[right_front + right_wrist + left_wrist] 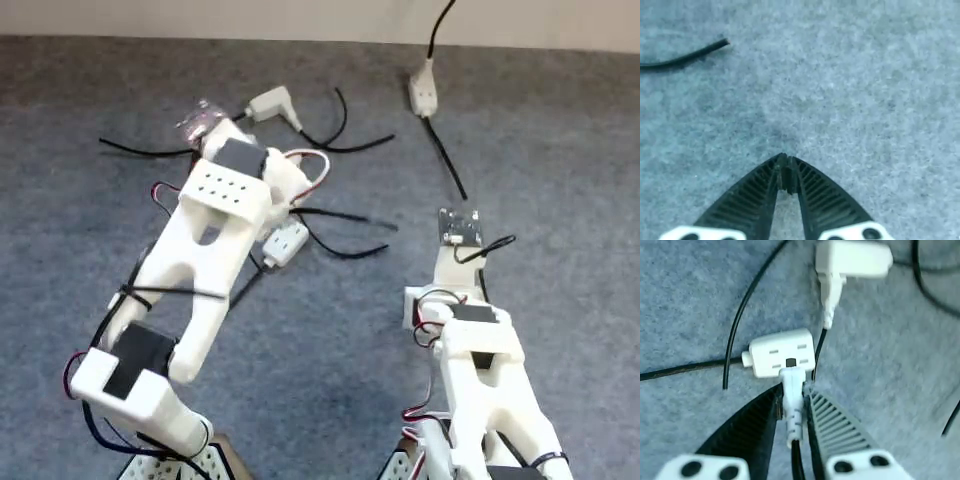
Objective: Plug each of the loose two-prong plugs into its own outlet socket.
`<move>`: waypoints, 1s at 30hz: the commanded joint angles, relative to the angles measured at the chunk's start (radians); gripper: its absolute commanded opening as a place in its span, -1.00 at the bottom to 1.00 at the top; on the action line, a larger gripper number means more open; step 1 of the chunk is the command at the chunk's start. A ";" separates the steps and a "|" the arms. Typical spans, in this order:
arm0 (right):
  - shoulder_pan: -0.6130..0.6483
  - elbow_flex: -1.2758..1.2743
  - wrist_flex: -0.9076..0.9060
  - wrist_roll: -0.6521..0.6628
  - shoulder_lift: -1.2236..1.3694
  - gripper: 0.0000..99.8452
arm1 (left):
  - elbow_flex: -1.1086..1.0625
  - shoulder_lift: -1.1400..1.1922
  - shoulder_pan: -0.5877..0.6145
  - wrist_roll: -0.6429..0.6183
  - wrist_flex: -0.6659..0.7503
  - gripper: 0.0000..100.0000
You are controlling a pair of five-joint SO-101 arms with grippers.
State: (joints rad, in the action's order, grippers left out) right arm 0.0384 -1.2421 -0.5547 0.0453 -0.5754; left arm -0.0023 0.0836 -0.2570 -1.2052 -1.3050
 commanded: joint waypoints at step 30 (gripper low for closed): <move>-0.004 0.001 0.035 -0.011 -0.010 -0.99 | -0.019 0.188 -0.073 -0.074 0.222 -0.99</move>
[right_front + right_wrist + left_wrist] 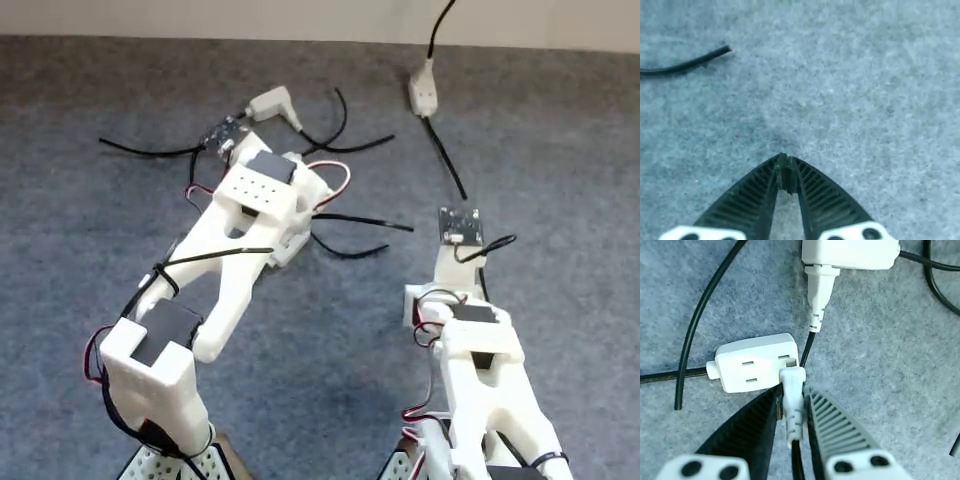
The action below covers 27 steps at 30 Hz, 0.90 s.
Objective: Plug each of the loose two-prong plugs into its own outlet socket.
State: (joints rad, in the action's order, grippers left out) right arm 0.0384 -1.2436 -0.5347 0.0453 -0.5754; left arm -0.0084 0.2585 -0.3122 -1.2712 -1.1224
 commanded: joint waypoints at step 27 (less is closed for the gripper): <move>-0.007 0.002 0.016 -0.011 -0.010 -0.99 | -0.010 0.090 -0.108 0.137 -0.292 -0.99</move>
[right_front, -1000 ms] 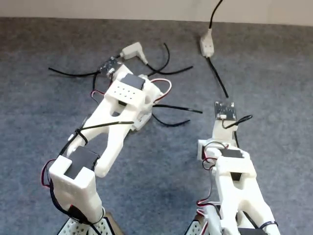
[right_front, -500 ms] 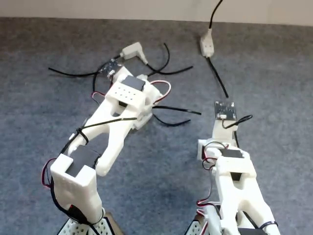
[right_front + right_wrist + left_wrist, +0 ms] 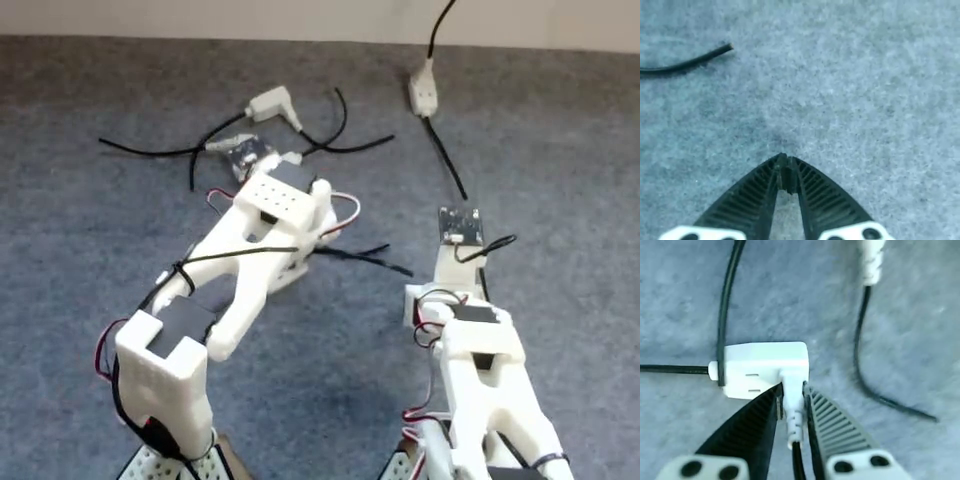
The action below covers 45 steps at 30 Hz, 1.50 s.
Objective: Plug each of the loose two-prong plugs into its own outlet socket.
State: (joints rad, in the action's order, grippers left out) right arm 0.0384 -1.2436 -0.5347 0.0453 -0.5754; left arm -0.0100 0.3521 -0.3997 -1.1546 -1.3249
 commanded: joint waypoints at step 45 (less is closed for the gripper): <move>-0.008 -0.041 0.085 -0.005 -0.010 -0.99 | 0.349 0.306 0.289 2.133 -0.381 -0.49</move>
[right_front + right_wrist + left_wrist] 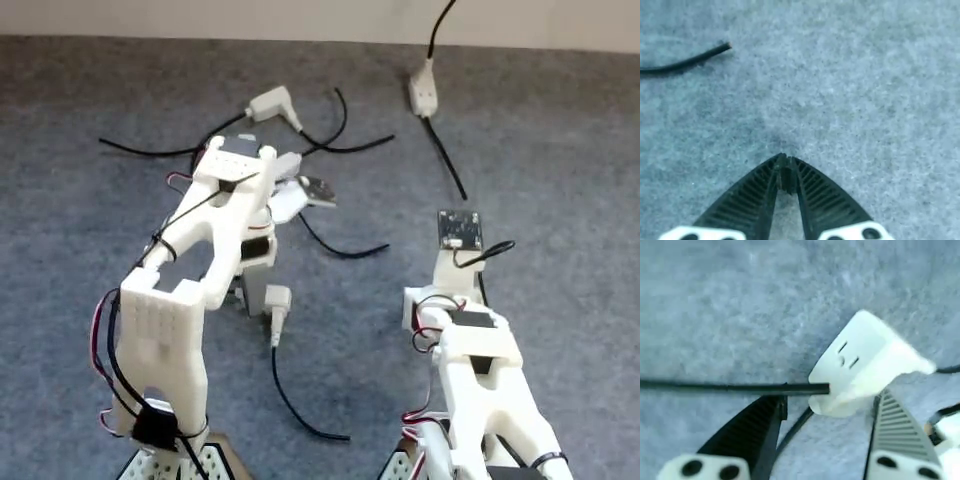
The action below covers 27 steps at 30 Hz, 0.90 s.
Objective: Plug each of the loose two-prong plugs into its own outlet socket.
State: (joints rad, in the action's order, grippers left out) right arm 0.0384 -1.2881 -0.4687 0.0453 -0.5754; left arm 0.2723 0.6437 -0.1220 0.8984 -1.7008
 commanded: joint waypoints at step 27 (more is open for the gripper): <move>-0.008 0.005 0.019 -0.005 -0.010 -0.99 | 0.796 0.113 0.025 -0.410 0.334 -0.99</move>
State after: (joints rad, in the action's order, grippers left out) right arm 0.0384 -1.2881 -0.4687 0.0453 -0.5754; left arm 1.0549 0.7710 -0.1174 0.5547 -1.5244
